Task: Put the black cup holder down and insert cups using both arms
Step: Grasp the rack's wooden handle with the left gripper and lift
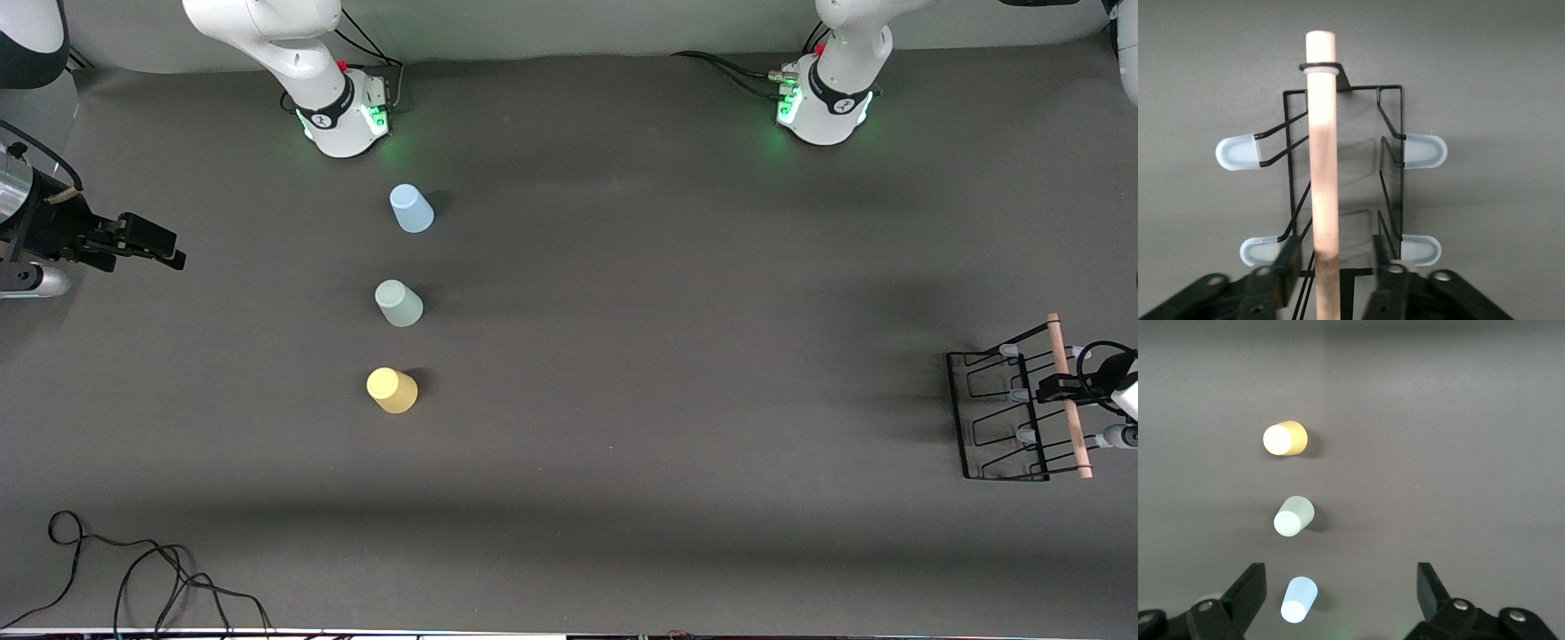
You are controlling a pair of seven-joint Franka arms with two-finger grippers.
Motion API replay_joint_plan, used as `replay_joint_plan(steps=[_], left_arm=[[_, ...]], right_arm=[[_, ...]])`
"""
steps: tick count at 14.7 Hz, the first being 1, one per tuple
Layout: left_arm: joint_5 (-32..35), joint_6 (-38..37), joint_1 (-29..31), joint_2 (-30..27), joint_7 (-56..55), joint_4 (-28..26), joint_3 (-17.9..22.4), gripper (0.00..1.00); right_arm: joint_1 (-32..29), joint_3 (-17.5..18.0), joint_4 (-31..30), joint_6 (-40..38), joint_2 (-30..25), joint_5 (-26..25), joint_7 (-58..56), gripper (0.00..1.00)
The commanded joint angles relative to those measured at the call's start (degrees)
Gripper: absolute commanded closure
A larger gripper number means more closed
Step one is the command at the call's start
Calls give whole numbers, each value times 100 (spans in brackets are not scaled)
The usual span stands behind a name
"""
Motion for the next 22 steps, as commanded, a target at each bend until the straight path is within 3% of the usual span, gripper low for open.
replay_joint_plan(steps=[1, 4, 7, 16, 22], left_arm=[[26, -47, -34, -141, 97, -96, 13, 100], [70, -248, 1, -219, 439, -61, 13, 100], [26, -599, -164, -552, 38, -35, -31, 100], [0, -1269, -1868, -1783, -2133, -622, -31, 100], [-343, -1453, -3046, -2320, -2793, -1228, -31, 100]], right_arm=[[41, -25, -12, -54, -67, -64, 42, 0], [41, -25, -12, -54, -67, -64, 42, 0], [50, -25, -12, -54, -58, -64, 42, 0], [41, -34, -12, -54, -58, -64, 42, 0], [32, -34, -3, -54, -49, -64, 42, 0]])
